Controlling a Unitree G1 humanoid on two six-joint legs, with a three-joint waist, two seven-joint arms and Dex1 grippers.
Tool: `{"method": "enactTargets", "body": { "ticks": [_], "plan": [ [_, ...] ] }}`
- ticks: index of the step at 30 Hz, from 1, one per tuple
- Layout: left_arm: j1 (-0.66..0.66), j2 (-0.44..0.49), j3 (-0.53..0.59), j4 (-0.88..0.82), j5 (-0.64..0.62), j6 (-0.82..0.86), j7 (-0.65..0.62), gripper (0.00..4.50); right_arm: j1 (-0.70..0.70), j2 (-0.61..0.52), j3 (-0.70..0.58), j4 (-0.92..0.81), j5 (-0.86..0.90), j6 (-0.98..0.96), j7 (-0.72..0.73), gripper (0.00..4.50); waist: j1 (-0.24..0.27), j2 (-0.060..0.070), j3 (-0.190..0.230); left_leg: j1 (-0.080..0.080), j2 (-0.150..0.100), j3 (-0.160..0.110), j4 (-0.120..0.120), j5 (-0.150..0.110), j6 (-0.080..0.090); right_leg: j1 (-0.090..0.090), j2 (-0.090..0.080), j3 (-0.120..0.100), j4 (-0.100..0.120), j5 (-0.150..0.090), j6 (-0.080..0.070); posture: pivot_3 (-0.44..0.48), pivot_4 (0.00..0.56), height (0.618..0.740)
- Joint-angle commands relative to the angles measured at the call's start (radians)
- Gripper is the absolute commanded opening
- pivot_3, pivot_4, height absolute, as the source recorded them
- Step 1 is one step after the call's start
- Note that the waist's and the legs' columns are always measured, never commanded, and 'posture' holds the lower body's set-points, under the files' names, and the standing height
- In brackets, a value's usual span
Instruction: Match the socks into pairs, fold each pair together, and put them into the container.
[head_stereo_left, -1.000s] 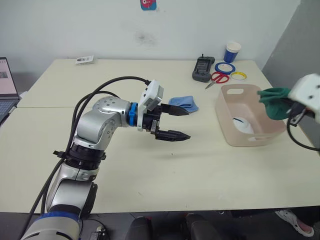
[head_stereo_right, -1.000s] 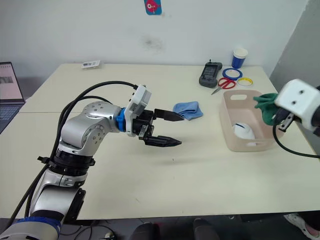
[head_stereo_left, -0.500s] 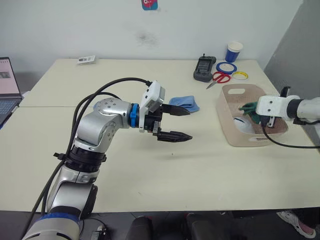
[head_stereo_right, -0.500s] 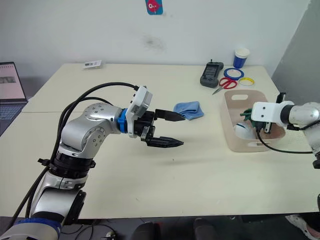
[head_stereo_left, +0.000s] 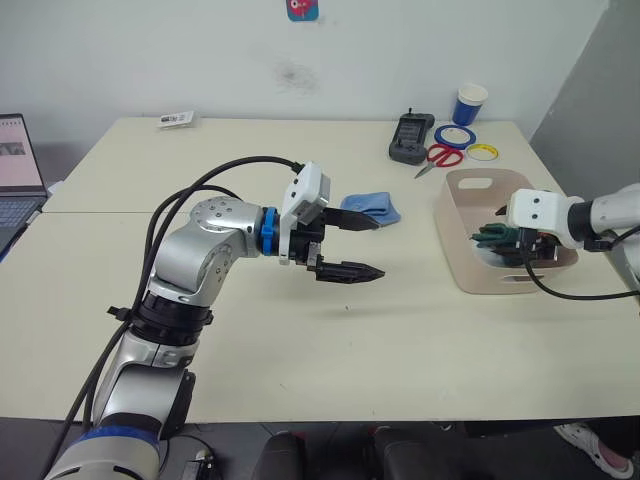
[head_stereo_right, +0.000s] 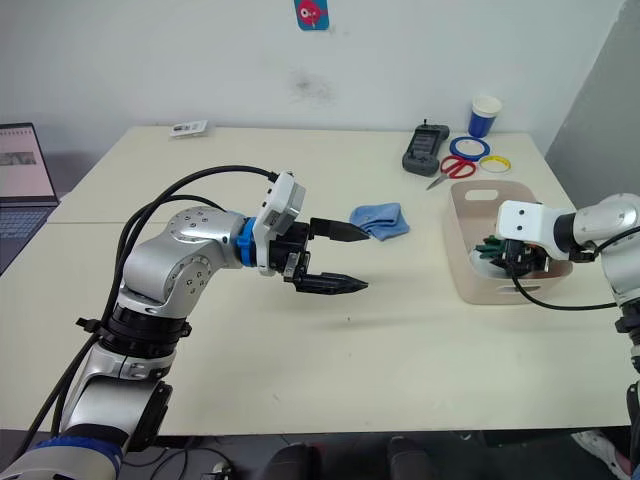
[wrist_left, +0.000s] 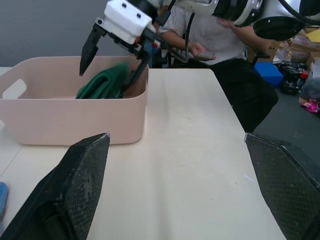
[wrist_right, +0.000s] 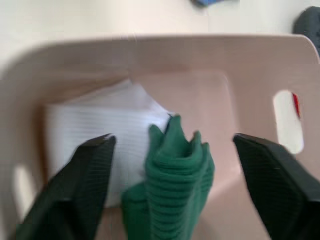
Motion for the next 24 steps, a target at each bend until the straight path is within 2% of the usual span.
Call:
{"method": "enactTargets", "body": {
  "ticks": [1, 7, 11, 16, 19, 24],
  "plan": [
    [-0.005, 0.003, -0.003, -0.019, 0.005, -0.024, -0.004, 4.5, -0.008, -0.056, -0.07, -0.131, 0.057, 0.121, 0.071, 4.47, 0.0, 0.0, 0.0, 0.0, 0.0, 0.0, 0.0, 0.0, 0.0, 0.0, 0.0, 0.0, 0.0, 0.0, 0.0, 0.0, 0.15, 0.732],
    [0.002, 0.007, -0.002, -0.012, 0.011, -0.034, -0.009, 4.5, -0.025, -0.086, -0.136, -0.225, 0.115, 0.293, 0.077, 4.47, -0.001, 0.0, 0.0, 0.0, 0.0, 0.0, 0.0, 0.0, 0.0, 0.0, 0.0, 0.0, 0.0, 0.0, 0.0, 0.0, 0.15, 0.732],
    [0.006, 0.006, -0.004, -0.011, 0.013, -0.042, -0.007, 4.5, -0.048, -0.079, -0.149, -0.116, 0.02, 0.205, -0.084, 4.47, -0.001, 0.0, 0.0, 0.0, 0.0, 0.0, 0.001, 0.0, 0.001, 0.0, 0.0, 0.0, 0.0, 0.0, 0.0, 0.0, 0.15, 0.732],
    [0.004, -0.001, -0.014, -0.001, 0.02, -0.055, -0.014, 4.5, -0.027, -0.052, -0.078, 0.049, -0.115, 0.035, -0.238, 4.47, -0.001, 0.0, 0.0, 0.0, -0.001, 0.002, 0.001, 0.0, 0.001, 0.0, -0.001, 0.001, 0.0, 0.0, 0.0, 0.0, 0.15, 0.732],
    [0.001, -0.001, -0.015, 0.003, 0.022, -0.06, -0.018, 4.5, 0.004, -0.033, -0.057, 0.092, -0.134, -0.014, -0.243, 4.47, -0.002, 0.0, 0.0, 0.0, -0.001, 0.002, 0.001, 0.0, 0.0, 0.0, 0.0, 0.001, 0.0, 0.0, 0.0, 0.0, 0.15, 0.732],
    [0.001, 0.004, -0.016, 0.005, 0.025, -0.062, -0.025, 4.5, 0.047, 0.009, -0.069, 0.022, -0.093, 0.035, -0.209, 4.47, -0.004, 0.001, 0.0, 0.0, 0.0, 0.001, 0.001, 0.0, 0.0, 0.0, 0.0, 0.001, 0.001, 0.0, 0.0, 0.0, 0.15, 0.732]
  ]
}}
